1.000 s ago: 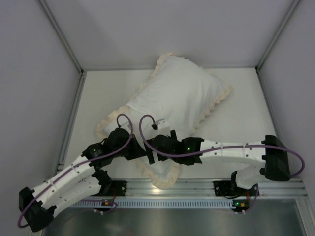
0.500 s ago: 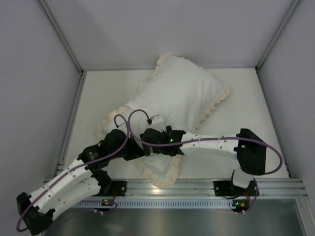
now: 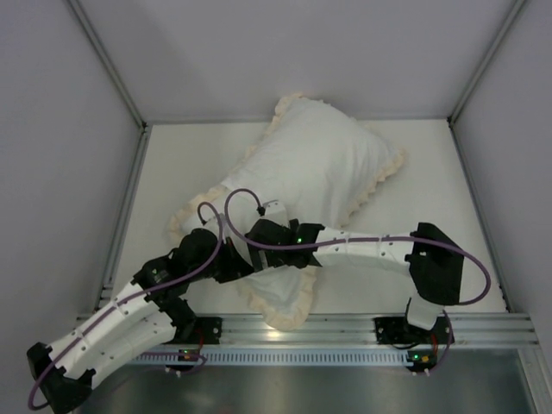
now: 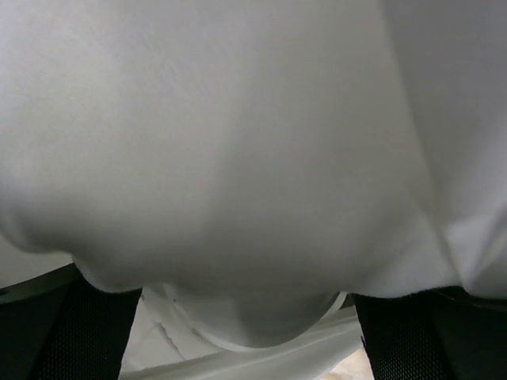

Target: Remove the pillowcase from the pillow

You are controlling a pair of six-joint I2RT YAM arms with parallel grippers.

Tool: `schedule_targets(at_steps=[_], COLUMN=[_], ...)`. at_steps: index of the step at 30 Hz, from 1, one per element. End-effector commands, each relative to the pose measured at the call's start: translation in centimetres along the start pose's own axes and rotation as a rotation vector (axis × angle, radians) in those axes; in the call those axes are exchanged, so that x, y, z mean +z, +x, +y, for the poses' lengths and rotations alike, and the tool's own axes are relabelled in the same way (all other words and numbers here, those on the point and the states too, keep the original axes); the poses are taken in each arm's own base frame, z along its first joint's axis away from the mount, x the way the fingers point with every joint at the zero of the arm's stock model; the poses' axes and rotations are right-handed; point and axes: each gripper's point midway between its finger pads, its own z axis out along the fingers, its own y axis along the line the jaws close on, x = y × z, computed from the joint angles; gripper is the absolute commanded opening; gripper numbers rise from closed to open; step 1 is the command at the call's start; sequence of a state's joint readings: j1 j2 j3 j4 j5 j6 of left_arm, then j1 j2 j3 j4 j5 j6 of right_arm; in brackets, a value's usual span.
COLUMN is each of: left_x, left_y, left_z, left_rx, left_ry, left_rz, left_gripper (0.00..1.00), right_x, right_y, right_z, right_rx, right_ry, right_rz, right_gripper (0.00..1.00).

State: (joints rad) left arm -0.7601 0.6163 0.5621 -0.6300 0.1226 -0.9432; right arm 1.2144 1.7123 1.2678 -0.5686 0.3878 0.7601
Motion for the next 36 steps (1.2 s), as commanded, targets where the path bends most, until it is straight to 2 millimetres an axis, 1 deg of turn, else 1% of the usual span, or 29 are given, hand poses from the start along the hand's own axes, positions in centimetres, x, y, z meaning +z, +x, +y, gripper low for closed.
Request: schedule_targets(at_steps=[1, 4, 6, 7, 8, 9, 10, 11, 12, 13, 14, 15, 16, 17, 19, 20, 22, 23, 24, 25, 26, 27, 29, 30, 31, 32, 33, 34, 36], left_x=[-1.6, -2.1, -2.7, -2.9, -3.2, -3.4, -3.6, -3.8, -3.9, -3.9, -3.8, -3.6, -3.4, -3.2, -2.6, -2.3, -1.9, -1.7, -1.5, -1.0, -0.7, -0.4, 0.5, 0.4, 0.4, 0.3, -0.2, -0.7, -1.5], left_y=[-0.2, -0.3, -0.4, -0.2, -0.3, -0.3, -0.1, -0.1, -0.1, 0.1, 0.1, 0.3, 0.5, 0.7, 0.9, 0.9, 1.3, 1.3, 1.6, 2.2, 2.7, 3.1, 3.9, 4.6, 4.2, 4.1, 4.1, 3.2, 2.6], left_z=[-2.6, -3.3, -4.1, -4.4, -4.9, -5.2, -5.5, -5.7, -5.9, -5.9, -5.7, -5.2, -4.9, -4.6, -3.1, -2.4, -0.6, -0.1, 0.3, 1.0, 1.2, 1.4, 1.1, 0.1, -1.3, -2.1, -3.5, -5.4, -7.1], left_rx=[0.026, 0.035, 0.042, 0.047, 0.054, 0.060, 0.063, 0.064, 0.065, 0.069, 0.072, 0.073, 0.070, 0.068, 0.064, 0.059, 0.054, 0.054, 0.052, 0.043, 0.039, 0.033, 0.026, 0.012, 0.013, 0.008, -0.014, -0.008, -0.019], left_ry=[0.092, 0.123, 0.152, 0.166, 0.184, 0.196, 0.215, 0.226, 0.232, 0.236, 0.232, 0.219, 0.215, 0.207, 0.157, 0.126, 0.054, 0.035, 0.027, 0.007, 0.007, 0.006, 0.048, 0.103, 0.171, 0.213, 0.281, 0.362, 0.429], left_rz=[0.014, 0.015, 0.015, 0.027, 0.029, 0.034, 0.047, 0.047, 0.048, 0.053, 0.054, 0.057, 0.056, 0.063, 0.050, 0.047, 0.049, 0.048, 0.058, 0.079, 0.100, 0.119, 0.157, 0.201, 0.190, 0.190, 0.202, 0.171, 0.164], left_gripper=[0.00, 0.00, 0.00, 0.00, 0.00, 0.00, 0.00, 0.00, 0.00, 0.00, 0.00, 0.00, 0.00, 0.00, 0.00, 0.00, 0.00, 0.00, 0.00, 0.00, 0.00, 0.00, 0.00, 0.00, 0.00, 0.00, 0.00, 0.00, 0.01], right_x=[3.0, 5.3, 6.7, 7.1, 7.5, 7.5, 6.9, 6.9, 5.9, 5.5, 4.5, 3.4, 2.5, -0.2, -1.8, -5.0, -6.7, -9.0, -9.6, -10.2, -11.7, -12.8, -12.8, -13.2, -13.1, -10.8, -10.3, -8.7, -7.7], right_y=[0.6, 1.7, 2.0, 1.0, 0.4, -0.3, -2.5, -4.1, -6.1, -7.6, -9.8, -11.1, -12.8, -15.0, -16.9, -19.0, -19.5, -21.3, -21.2, -22.4, -22.5, -23.6, -24.8, -25.8, -26.4, -26.2, -26.7, -26.1, -26.1], right_z=[1.6, 1.9, 2.6, 4.1, 4.5, 5.3, 7.4, 8.0, 9.8, 10.3, 10.3, 10.3, 9.6, 9.0, 6.2, 5.6, 3.9, 1.7, 0.9, -0.9, -1.0, -1.3, -2.3, -2.4, -2.5, -2.0, -1.1, 0.6, 1.8], right_rx=[0.023, 0.057, 0.090, 0.149, 0.185, 0.225, 0.285, 0.322, 0.380, 0.417, 0.460, 0.508, 0.539, 0.571, 0.629, 0.660, 0.674, 0.705, 0.724, 0.754, 0.753, 0.789, 0.826, 0.855, 0.854, 0.862, 0.846, 0.827, 0.878], right_ry=[-0.027, -0.012, -0.037, -0.103, -0.121, -0.154, -0.247, -0.291, -0.364, -0.399, -0.439, -0.470, -0.481, -0.513, -0.526, -0.596, -0.635, -0.654, -0.683, -0.690, -0.754, -0.824, -0.868, -0.908, -0.932, -0.906, -0.889, -0.890, -0.914], right_rz=[-0.014, -0.022, -0.037, -0.075, -0.079, -0.094, -0.142, -0.163, -0.172, -0.187, -0.220, -0.240, -0.280, -0.336, -0.378, -0.431, -0.422, -0.475, -0.463, -0.488, -0.470, -0.490, -0.487, -0.504, -0.514, -0.483, -0.466, -0.434, -0.427], right_gripper=[0.99, 0.99, 0.71, 0.51, 0.01, 0.00, 0.00, 0.00, 0.00, 0.00, 0.00, 0.00, 0.00, 0.00, 0.00, 0.00, 0.00, 0.00, 0.00, 0.00, 0.00, 0.00, 0.00, 0.00, 0.00, 0.00, 0.00, 0.00, 0.00])
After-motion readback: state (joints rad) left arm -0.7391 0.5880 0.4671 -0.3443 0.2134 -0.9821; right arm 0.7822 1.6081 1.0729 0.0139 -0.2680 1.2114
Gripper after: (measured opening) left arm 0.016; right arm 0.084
